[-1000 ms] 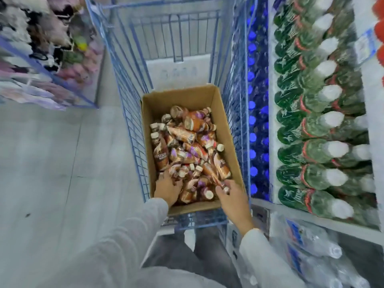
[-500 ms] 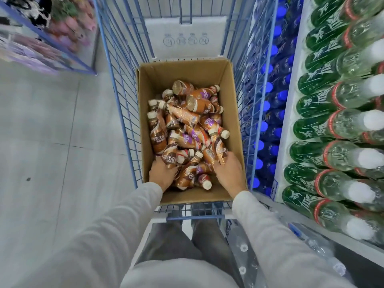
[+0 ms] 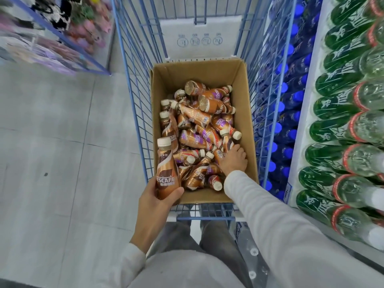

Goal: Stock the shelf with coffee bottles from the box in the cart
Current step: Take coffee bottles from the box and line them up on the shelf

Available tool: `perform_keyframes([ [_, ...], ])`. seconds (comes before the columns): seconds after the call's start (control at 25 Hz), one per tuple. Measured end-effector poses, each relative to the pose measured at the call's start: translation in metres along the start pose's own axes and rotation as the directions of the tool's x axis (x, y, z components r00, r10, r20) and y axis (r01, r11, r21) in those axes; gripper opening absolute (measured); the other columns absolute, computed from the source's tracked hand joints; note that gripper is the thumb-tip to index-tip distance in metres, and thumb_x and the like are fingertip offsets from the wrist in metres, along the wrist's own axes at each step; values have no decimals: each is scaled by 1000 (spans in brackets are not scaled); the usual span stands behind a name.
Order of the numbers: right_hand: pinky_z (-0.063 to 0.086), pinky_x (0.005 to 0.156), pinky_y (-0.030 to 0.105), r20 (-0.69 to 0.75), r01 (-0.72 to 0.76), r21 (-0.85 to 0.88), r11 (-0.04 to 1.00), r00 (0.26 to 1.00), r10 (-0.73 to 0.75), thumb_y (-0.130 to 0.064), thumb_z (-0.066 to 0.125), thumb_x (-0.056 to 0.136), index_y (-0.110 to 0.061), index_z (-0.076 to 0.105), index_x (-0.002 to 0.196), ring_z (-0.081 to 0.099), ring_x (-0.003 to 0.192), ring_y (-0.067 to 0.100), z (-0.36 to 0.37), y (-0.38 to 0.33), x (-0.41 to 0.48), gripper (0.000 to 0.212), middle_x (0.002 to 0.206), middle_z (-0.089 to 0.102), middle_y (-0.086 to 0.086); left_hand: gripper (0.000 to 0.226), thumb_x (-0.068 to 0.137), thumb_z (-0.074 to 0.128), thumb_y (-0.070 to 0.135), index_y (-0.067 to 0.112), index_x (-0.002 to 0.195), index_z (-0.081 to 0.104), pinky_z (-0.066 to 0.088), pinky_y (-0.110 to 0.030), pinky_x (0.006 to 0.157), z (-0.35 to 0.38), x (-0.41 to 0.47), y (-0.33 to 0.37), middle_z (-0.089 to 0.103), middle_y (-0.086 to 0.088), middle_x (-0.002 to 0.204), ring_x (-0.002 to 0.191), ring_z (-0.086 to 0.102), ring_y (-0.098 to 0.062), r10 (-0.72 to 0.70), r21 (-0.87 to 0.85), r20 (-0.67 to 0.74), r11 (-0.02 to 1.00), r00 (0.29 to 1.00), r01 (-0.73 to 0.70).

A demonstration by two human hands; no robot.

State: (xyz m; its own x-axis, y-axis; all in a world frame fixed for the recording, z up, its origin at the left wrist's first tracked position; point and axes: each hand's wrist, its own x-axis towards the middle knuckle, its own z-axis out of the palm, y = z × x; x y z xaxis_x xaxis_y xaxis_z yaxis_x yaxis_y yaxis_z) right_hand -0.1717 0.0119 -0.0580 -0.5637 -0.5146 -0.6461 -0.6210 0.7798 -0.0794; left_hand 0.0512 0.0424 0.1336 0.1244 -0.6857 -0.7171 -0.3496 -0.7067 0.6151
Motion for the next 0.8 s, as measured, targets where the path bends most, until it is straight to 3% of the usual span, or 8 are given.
perform_keyframes([
  [0.08, 43, 105, 48, 15, 3, 5, 1000, 1000, -3, -38, 72, 87, -6, 37, 140, 47, 131, 35, 2, 1, -2, 71, 141, 48, 19, 57, 77, 83, 35, 34, 127, 55, 57, -19, 72, -7, -7, 4, 65, 16, 115, 103, 65, -9, 15, -10, -10, 1000, 1000, -15],
  [0.16, 43, 107, 50, 110, -64, 238, 969, 993, 39, -33, 75, 83, -11, 36, 146, 47, 131, 35, 0, 2, -11, 78, 142, 49, 16, 55, 78, 84, 29, 32, 126, 56, 57, -18, 67, -12, -8, 8, 66, 13, 115, 103, 65, -11, 31, -25, -1, 999, 1000, -31],
  [0.24, 42, 110, 48, 186, -131, 568, 812, 982, 29, -28, 79, 77, -19, 39, 148, 52, 128, 31, -12, 7, -35, 82, 138, 55, 9, 55, 80, 83, 21, 24, 128, 58, 56, -15, 64, -13, -10, 15, 67, 5, 117, 103, 66, -15, 47, -42, 35, 998, 998, -45],
  [0.32, 45, 108, 46, 222, -156, 736, 658, 975, -18, -29, 81, 77, -24, 45, 143, 57, 121, 24, -35, 13, -71, 76, 129, 60, 1, 54, 82, 82, 18, 22, 129, 57, 54, -12, 62, -13, -13, 25, 67, 4, 118, 102, 66, -15, 80, -46, 93, 996, 992, -76],
  [0.56, 55, 93, 38, 138, -109, 925, 365, 989, -54, -35, 84, 78, -35, 52, 124, 68, 102, 11, -111, 24, -185, 56, 114, 69, -8, 55, 77, 86, 28, 30, 125, 61, 57, -15, 66, -12, -30, 63, 71, 10, 114, 99, 68, -8, 217, 49, 306, 969, 927, -243],
  [0.68, 54, 98, 41, 19, -22, 982, 185, 1000, 17, -33, 86, 76, -34, 55, 124, 71, 100, 11, -145, 37, -233, 56, 108, 75, -9, 44, 77, 85, 30, 31, 116, 65, 57, -23, 76, -6, -51, 91, 76, 14, 101, 91, 71, -3, 290, 72, 440, 932, 850, -355],
  [0.8, 53, 98, 43, -92, 82, 992, 93, 989, 112, -41, 87, 70, -36, 55, 123, 72, 100, 11, -174, 53, -279, 62, 105, 75, -12, 34, 81, 83, 22, 26, 112, 68, 57, -31, 81, 8, -83, 114, 78, 12, 98, 89, 74, -9, 344, 29, 570, 899, 746, -437],
])
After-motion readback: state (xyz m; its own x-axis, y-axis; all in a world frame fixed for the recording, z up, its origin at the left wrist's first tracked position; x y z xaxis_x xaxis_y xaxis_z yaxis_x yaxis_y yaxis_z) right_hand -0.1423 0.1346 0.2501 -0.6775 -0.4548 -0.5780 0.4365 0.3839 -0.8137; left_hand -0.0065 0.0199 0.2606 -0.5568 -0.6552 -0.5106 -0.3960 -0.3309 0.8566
